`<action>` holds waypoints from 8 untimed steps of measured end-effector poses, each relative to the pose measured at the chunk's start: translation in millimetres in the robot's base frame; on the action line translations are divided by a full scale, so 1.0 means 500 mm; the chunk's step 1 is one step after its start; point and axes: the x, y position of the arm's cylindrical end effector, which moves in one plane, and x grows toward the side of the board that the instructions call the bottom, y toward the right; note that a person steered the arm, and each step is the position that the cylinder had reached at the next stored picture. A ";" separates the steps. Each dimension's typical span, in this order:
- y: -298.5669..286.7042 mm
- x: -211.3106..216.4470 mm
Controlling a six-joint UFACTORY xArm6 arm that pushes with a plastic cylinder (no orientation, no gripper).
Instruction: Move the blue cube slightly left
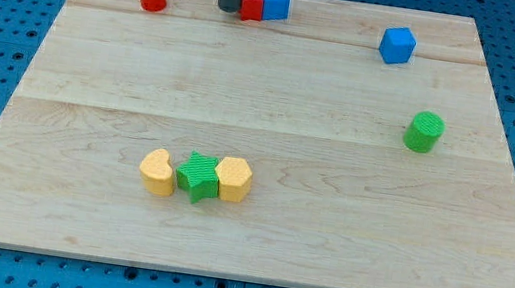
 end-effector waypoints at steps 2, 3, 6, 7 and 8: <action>0.017 0.053; 0.156 0.120; 0.543 0.164; 0.591 0.102; 0.522 0.076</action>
